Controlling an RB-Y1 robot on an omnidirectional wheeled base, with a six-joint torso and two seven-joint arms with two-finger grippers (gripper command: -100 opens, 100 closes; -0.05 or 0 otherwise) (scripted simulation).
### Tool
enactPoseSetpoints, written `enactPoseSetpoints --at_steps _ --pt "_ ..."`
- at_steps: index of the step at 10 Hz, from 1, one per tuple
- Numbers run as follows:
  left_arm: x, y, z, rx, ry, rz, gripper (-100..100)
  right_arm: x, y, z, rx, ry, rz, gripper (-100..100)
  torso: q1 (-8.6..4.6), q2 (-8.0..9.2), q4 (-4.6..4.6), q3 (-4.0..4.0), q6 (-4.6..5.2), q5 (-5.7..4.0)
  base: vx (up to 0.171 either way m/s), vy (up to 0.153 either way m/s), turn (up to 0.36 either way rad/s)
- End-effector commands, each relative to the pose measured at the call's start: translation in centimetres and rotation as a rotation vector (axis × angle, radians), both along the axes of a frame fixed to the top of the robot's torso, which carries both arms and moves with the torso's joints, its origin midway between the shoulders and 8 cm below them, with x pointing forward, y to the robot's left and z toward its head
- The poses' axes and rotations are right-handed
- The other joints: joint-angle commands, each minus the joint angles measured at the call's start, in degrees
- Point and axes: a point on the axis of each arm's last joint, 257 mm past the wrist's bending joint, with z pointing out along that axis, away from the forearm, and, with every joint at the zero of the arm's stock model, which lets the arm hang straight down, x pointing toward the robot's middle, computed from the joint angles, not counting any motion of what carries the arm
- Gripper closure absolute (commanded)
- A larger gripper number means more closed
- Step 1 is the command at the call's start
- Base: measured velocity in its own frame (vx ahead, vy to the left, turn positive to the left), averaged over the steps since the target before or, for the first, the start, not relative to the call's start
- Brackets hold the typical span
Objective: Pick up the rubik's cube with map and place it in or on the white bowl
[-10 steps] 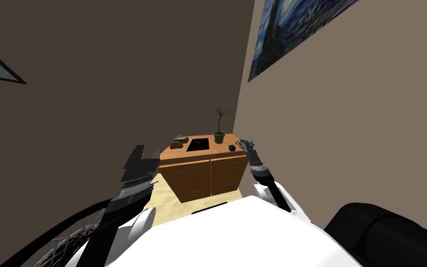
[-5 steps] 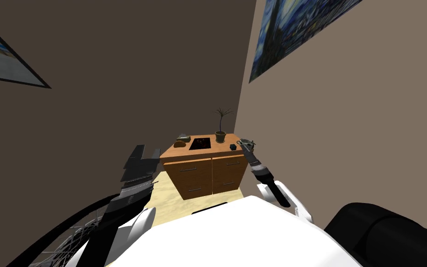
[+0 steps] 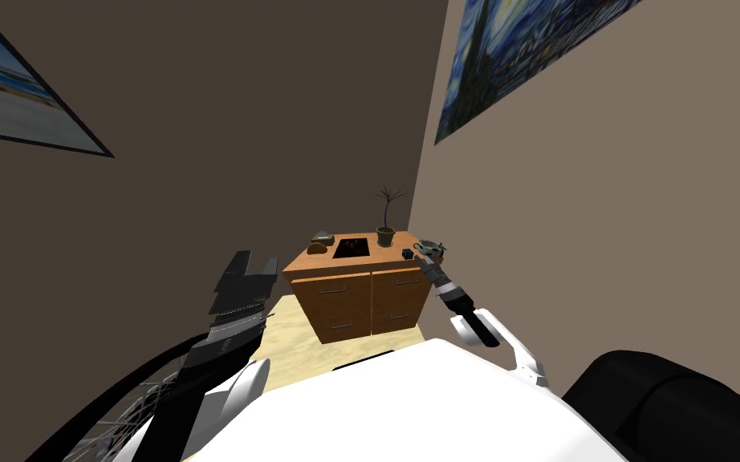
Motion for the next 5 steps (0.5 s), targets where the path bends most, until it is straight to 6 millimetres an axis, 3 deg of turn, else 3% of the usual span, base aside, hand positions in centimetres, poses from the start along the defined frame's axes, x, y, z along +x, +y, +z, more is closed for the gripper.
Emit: enactPoseSetpoints --at_steps 1,5 --pt "0.0 0.0 0.0 0.000 0.000 0.000 0 0.5 -1.4 -1.3 -0.082 0.044 -0.039 -100 0.00 0.00 0.00 0.00 0.00 0.00 0.010 0.065 0.012" --pt "0.0 0.0 0.0 0.000 0.000 0.000 0 1.7 -5.3 -4.4 -0.264 0.151 -0.126 -100 0.03 -0.13 -0.03 -0.07 0.00 0.01 0.032 0.072 0.004"
